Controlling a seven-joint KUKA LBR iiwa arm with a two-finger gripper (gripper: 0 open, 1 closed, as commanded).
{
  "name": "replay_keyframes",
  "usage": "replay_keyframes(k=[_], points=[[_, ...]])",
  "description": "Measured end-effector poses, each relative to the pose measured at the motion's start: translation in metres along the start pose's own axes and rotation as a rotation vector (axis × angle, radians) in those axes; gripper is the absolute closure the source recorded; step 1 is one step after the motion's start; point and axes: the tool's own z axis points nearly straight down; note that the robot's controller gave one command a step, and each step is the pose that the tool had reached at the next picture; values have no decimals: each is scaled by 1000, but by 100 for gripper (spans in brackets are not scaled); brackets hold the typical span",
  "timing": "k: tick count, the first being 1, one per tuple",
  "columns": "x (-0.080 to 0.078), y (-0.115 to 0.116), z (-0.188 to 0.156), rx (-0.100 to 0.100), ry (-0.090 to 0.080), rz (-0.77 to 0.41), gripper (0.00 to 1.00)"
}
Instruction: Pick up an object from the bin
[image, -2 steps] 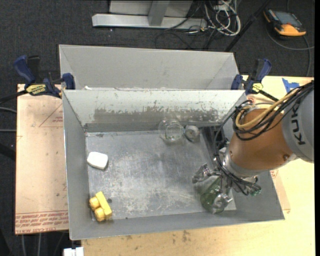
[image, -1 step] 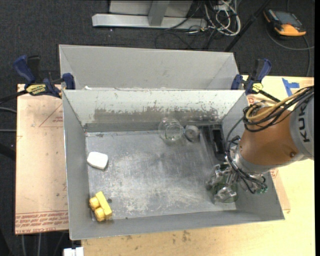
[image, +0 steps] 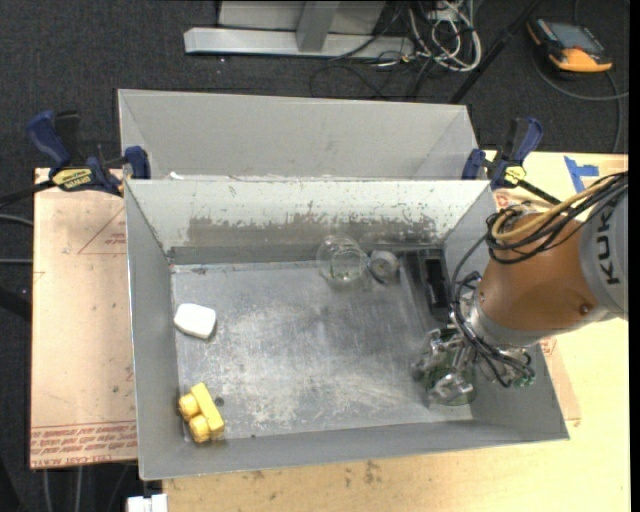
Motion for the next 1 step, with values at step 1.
replay_keyframes(k=[1], points=[[6,22,-206,11,-8,-187,100]])
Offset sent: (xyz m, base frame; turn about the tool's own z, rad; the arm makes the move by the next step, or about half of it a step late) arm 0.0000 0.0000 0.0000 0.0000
